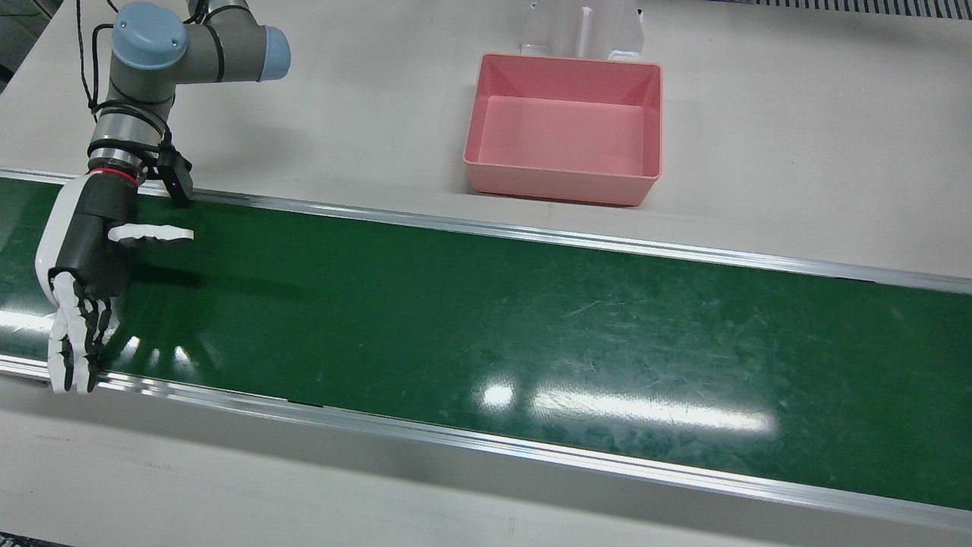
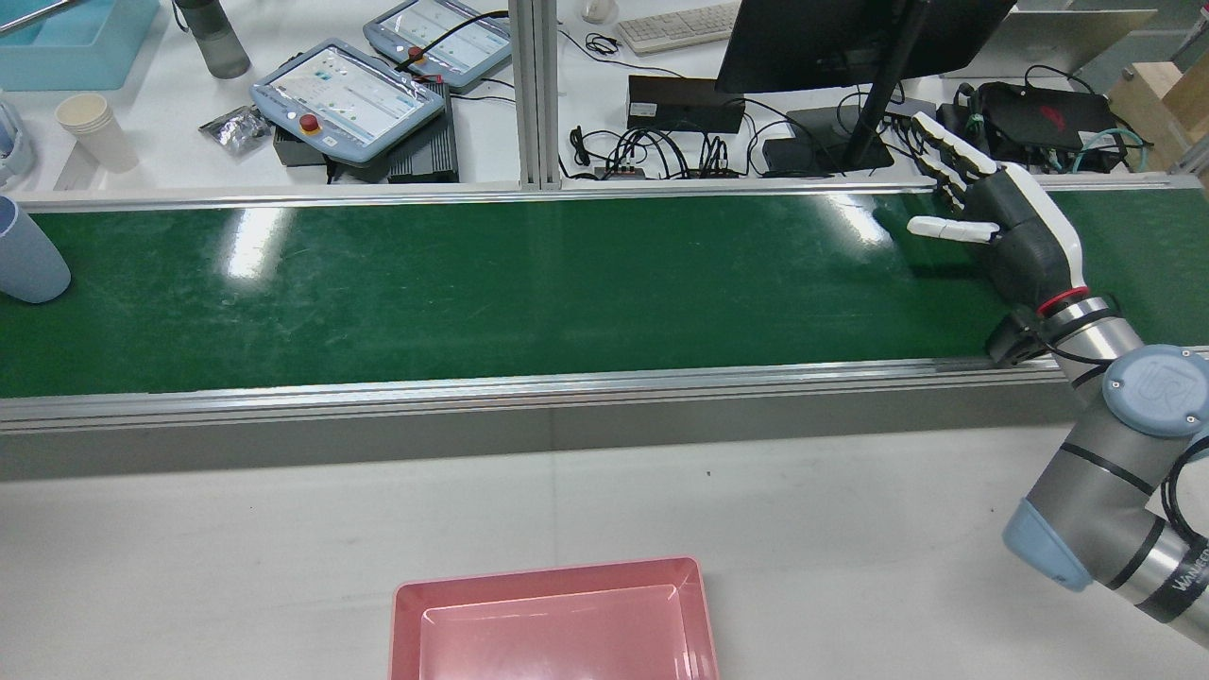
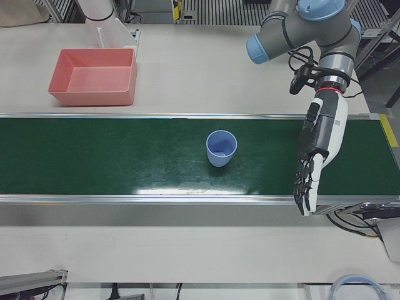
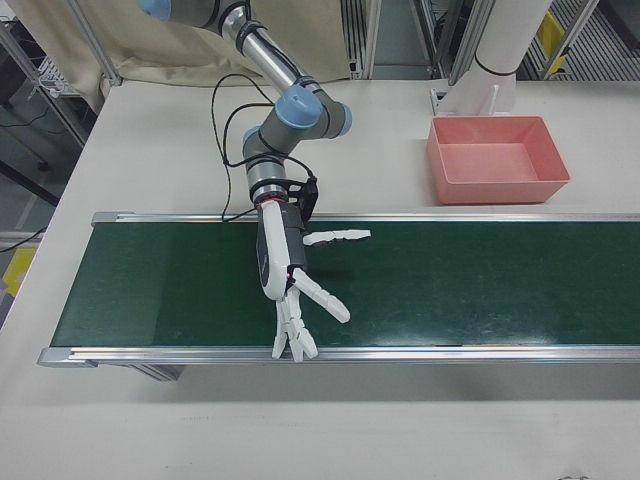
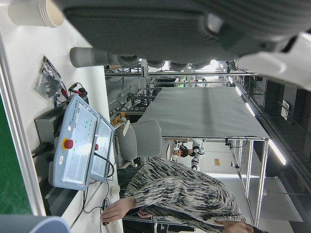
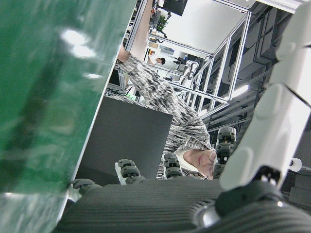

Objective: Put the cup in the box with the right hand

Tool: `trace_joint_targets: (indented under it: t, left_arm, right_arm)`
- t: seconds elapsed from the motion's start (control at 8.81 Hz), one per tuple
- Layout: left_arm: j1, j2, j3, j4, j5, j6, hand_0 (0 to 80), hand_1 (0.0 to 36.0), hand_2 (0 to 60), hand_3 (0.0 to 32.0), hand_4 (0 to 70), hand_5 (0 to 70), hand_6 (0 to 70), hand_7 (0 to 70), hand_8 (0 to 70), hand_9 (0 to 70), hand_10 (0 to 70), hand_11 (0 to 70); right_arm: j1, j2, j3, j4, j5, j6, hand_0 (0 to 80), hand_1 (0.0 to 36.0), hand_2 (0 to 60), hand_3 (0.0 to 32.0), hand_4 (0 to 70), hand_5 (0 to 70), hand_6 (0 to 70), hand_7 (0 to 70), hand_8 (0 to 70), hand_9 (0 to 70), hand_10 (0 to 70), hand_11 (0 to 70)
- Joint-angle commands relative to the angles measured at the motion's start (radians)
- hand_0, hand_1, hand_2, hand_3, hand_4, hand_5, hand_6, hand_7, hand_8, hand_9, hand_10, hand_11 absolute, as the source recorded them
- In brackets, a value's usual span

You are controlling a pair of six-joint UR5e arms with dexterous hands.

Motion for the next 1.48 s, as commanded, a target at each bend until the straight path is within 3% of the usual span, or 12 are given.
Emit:
trace_joint_targets:
  t: [0.0, 0.45, 1.36]
  left_arm:
    - [0.000, 0.000, 0.000, 0.000, 0.000, 0.000, 0.0, 0.0, 0.0, 0.0, 0.0, 0.0, 0.0, 0.0, 0.0, 0.0, 0.0, 0.0]
    - [0.000, 0.000, 0.000, 0.000, 0.000, 0.000, 0.0, 0.0, 0.0, 0.0, 0.0, 0.0, 0.0, 0.0, 0.0, 0.0, 0.0, 0.0]
    - [0.000, 0.000, 0.000, 0.000, 0.000, 0.000, 0.0, 0.0, 0.0, 0.0, 0.0, 0.0, 0.0, 0.0, 0.0, 0.0, 0.0, 0.0]
  right_arm:
    - [-0.002, 0.001, 0.035, -0.075, -0.001, -0.016, 48.0, 15.0, 5.6, 28.2, 1.4, 3.9, 0.6, 16.8, 4.9, 8.0, 0.0, 0.0]
    - [-0.011, -0.007, 0.037, -0.078, -0.010, -0.143, 46.0, 11.9, 4.0, 29.6, 0.0, 3.8, 0.0, 11.5, 5.1, 6.9, 0.0, 0.0]
    - [-0.036, 0.010, 0.010, -0.073, -0.006, -0.239, 46.2, 12.0, 2.8, 27.4, 0.0, 4.0, 0.1, 10.8, 5.8, 7.3, 0.0, 0.0]
